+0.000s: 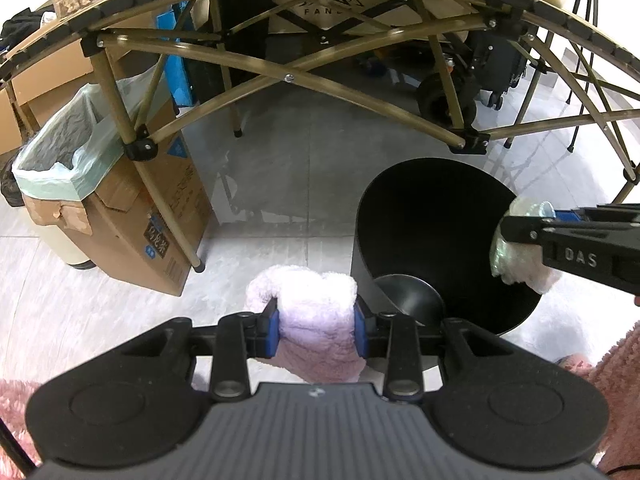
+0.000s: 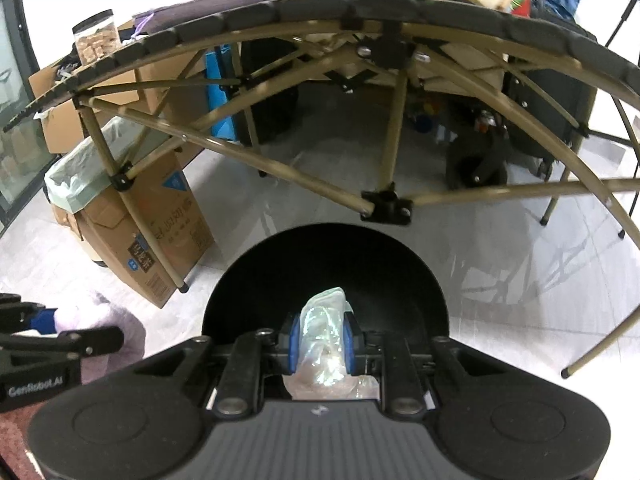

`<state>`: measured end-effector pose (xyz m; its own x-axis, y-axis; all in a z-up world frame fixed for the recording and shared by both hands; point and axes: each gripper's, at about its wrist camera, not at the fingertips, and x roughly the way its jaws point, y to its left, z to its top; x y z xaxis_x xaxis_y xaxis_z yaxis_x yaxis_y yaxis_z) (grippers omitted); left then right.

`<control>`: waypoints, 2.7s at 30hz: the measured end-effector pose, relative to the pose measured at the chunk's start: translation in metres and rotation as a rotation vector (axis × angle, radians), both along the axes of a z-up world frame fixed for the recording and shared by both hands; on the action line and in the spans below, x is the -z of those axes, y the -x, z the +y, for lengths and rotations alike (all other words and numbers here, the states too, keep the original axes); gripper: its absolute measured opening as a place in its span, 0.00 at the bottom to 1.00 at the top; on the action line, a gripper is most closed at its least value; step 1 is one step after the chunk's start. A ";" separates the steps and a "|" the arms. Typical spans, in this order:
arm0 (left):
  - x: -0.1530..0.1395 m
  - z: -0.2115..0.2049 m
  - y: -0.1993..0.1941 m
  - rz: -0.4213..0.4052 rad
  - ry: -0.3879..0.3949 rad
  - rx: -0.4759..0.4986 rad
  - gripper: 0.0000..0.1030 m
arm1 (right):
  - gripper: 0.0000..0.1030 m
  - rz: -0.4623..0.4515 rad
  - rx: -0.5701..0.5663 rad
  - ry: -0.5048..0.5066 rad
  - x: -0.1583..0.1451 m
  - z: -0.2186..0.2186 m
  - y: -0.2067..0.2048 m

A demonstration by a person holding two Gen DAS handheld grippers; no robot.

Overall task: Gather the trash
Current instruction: 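Open the right gripper over the black bin to drop the plastic bag, then move the left tool over the bin and open it to drop the lilac hat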

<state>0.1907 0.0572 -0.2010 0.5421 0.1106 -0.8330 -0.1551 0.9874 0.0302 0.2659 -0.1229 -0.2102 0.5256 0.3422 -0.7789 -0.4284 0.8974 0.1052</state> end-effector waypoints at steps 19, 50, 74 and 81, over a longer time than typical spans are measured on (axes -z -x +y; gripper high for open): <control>0.002 0.004 -0.001 0.002 -0.005 -0.014 0.34 | 0.31 -0.028 0.024 0.019 0.007 0.014 -0.015; 0.003 -0.022 -0.022 -0.025 -0.062 0.047 0.34 | 1.00 -0.033 0.128 0.038 0.006 -0.015 -0.022; 0.005 -0.085 -0.073 -0.069 -0.116 0.197 0.34 | 1.00 -0.054 0.442 -0.018 -0.019 -0.098 -0.032; 0.014 -0.097 -0.094 -0.057 -0.112 0.222 0.34 | 1.00 -0.063 0.517 -0.035 -0.023 -0.114 -0.031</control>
